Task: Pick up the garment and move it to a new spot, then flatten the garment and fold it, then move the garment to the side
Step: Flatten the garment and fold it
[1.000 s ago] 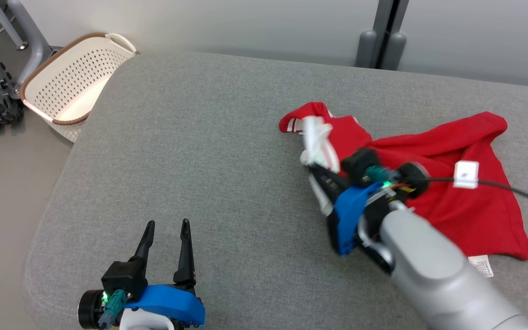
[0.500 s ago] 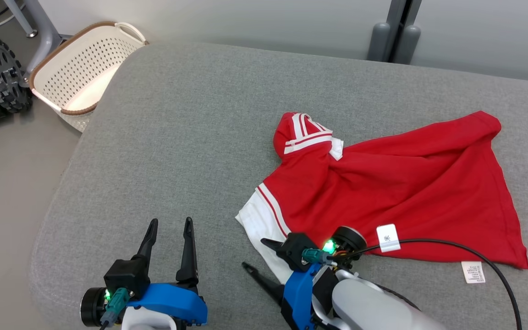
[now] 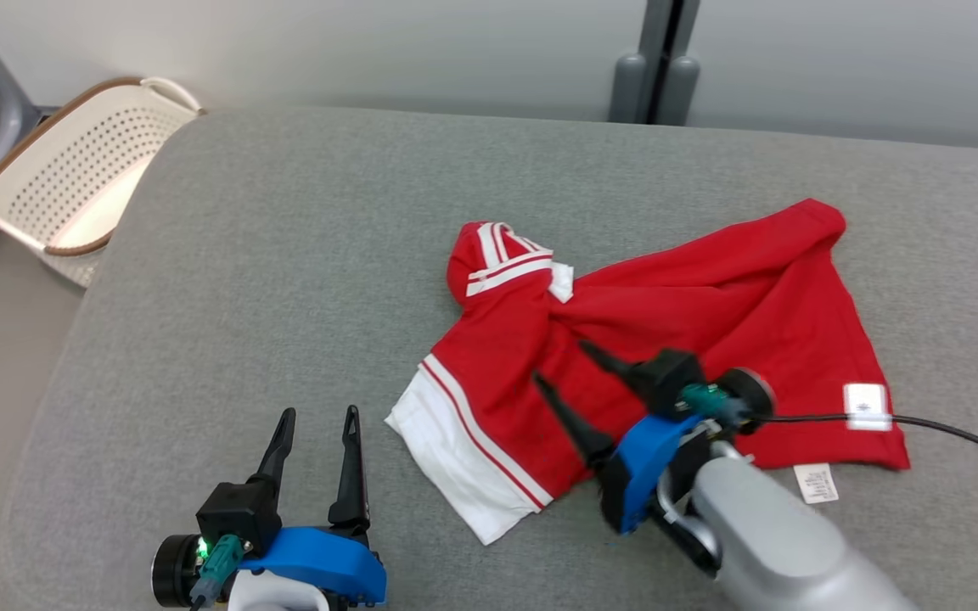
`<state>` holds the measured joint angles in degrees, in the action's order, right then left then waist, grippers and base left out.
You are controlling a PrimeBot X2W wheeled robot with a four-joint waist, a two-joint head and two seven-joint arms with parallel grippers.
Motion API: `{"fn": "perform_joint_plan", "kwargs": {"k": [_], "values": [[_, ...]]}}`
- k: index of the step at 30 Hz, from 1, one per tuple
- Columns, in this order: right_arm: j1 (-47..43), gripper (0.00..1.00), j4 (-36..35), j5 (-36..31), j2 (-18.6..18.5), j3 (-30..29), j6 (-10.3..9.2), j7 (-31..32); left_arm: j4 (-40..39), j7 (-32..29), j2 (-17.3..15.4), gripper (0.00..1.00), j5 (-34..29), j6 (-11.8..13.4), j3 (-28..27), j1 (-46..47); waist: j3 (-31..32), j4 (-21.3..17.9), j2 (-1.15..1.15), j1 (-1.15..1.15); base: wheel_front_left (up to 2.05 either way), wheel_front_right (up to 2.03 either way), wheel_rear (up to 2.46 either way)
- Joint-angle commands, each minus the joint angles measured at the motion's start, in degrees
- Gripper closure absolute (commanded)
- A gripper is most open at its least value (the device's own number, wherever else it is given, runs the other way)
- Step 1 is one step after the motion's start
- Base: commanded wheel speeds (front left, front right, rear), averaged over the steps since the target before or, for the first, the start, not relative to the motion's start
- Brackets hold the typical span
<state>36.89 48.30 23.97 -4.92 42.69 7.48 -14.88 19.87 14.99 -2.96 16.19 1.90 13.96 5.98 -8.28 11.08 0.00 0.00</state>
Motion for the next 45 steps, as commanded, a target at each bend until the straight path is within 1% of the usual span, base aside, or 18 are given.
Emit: {"fn": "perform_joint_plan", "kwargs": {"k": [1,4,7,10,14,20,28,34,35,36,37,38,39,42,44,45], "values": [[-2.06,0.0,-1.88,-1.31,-0.74,-3.22,0.02,-0.38,0.24,0.28,0.07,0.0,-0.2,-0.19,0.13,0.23,0.81,-1.31,0.0,0.0,0.0,0.0,0.0],[-6.04,0.0,-6.22,-4.88,-1.47,-11.59,0.02,-0.37,1.5,0.28,0.02,0.0,-0.41,-0.28,0.3,0.9,1.38,-2.9,0.0,0.0,0.0,0.0,0.0],[-10.37,0.0,-10.38,-8.32,-1.32,-19.06,0.02,-0.38,3.77,-0.27,-0.16,0.0,-0.51,-0.63,0.78,1.55,1.76,-4.25,0.0,0.0,0.0,0.0,0.0],[-14.66,0.0,-13.82,-11.33,-0.71,-24.76,0.02,-0.39,6.82,-2.41,-0.37,0.0,-0.26,-0.83,1.25,2.21,1.99,-5.51,0.0,0.0,0.0,0.0,0.0],[-18.71,0.0,-16.87,-14.23,0.33,-29.99,0.03,-0.4,10.19,-4.78,-0.42,0.0,0.31,-1.42,1.92,3.62,1.81,-6.88,0.0,0.0,0.0,0.0,0.0],[-22.18,0.0,-19.94,-16.61,1.44,-33.56,0.03,0.3,15.44,-6.69,-1.42,0.0,0.74,-1.07,1.47,6.71,0.87,-8.73,0.0,0.0,0.0,0.0,0.0],[-23.85,0.0,-22.5,-17.39,1.97,-34.86,0.03,1.13,21.97,-7.33,-2.1,0.0,1.45,-1.47,1.01,11.41,-0.35,-10.38,0.0,0.0,0.0,0.0,0.0],[-24.27,0.0,-23.35,-17.14,2.02,-35.24,0.03,1.39,25.21,-7.36,-2.35,0.0,1.6,-2.0,1.49,13.55,-0.71,-10.99,0.0,0.0,0.0,0.0,0.0],[-24.31,0.0,-23.48,-16.81,2.03,-35.28,0.02,1.37,25.73,-7.3,-2.31,0.06,1.6,-2.07,1.69,13.86,-0.74,-11.07,0.0,0.0,0.0,0.0,0.0],[-24.32,0.0,-23.6,-16.64,2.03,-35.29,0.02,1.33,26.22,-7.13,-2.27,0.15,1.56,-2.27,1.87,14.19,-0.76,-11.15,0.0,0.0,0.0,0.0,0.0],[-24.38,0.0,-23.72,-16.52,2.04,-35.3,0.02,1.3,26.63,-6.89,-2.18,0.27,1.59,-2.32,2.0,14.54,-0.78,-11.22,0.0,0.0,0.0,0.0,0.0],[-24.44,0.0,-23.79,-16.29,2.05,-35.35,0.02,1.27,27.05,-6.66,-2.1,0.48,1.68,-2.37,2.12,14.79,-0.78,-11.28,0.0,0.0,0.0,0.0,0.0],[-24.49,0.0,-23.89,-16.24,2.04,-35.39,0.02,1.23,27.43,-6.46,-2.01,0.58,1.75,-2.36,2.23,14.95,-0.77,-11.34,0.0,0.0,0.0,0.0,0.0],[-24.75,0.0,-24.04,-16.03,2.05,-35.48,0.02,1.12,28.36,-5.67,-1.86,0.75,1.86,-2.51,2.54,15.44,-0.65,-11.43,0.0,0.0,0.0,0.0,0.0],[-24.92,0.0,-24.08,-15.93,2.04,-35.63,0.02,1.05,28.95,-5.1,-1.79,0.9,1.85,-2.56,2.71,15.68,-0.48,-11.4,0.0,0.0,0.0,0.0,0.0],[-24.96,0.0,-24.07,-15.91,2.04,-35.71,0.02,1.03,29.09,-4.85,-1.8,0.9,1.66,-2.41,2.83,15.74,-0.37,-11.35,0.0,0.0,0.0,0.0,0.0]]}}
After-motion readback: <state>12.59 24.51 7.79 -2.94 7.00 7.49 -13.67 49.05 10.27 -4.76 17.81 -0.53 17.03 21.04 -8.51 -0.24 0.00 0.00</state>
